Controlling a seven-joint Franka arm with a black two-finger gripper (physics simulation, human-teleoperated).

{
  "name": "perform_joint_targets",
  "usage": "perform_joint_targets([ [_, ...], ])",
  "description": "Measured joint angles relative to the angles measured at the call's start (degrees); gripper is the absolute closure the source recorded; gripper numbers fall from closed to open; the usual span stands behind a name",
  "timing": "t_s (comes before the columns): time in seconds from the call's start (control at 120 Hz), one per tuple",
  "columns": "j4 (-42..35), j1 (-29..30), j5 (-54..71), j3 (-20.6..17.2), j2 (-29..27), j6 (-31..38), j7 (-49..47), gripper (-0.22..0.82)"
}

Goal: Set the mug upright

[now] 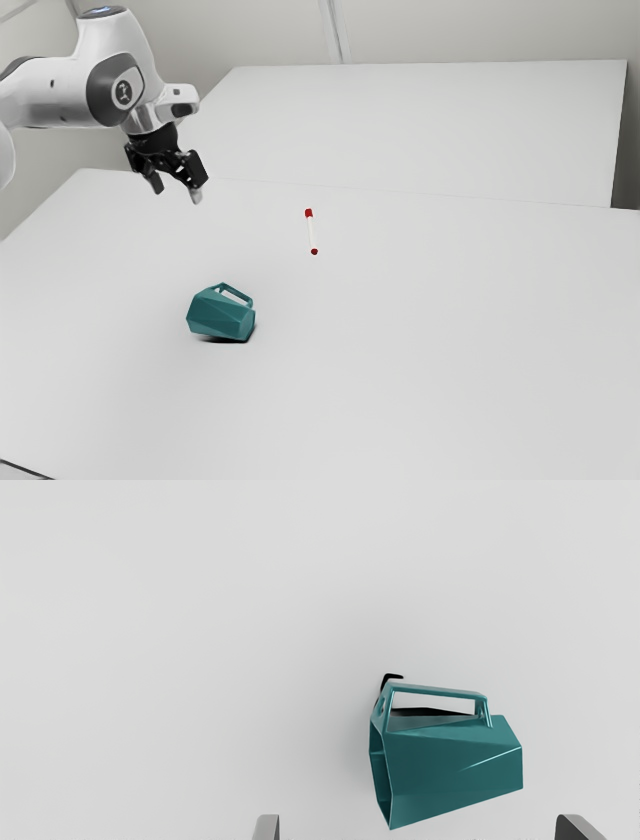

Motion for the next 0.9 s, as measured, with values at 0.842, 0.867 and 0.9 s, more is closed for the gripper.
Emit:
perform_joint_targets([
  [0.842,-12.1,8.4,-26.1,2.7,7.4,-2.1,10.7,0.00],
  [0.867,-12.1,8.7,-26.7,2.7,7.9,-2.2,11.3,0.00],
  [0.9,-12.1,9.1,-27.7,2.7,8.5,-2.4,12.1,0.00],
])
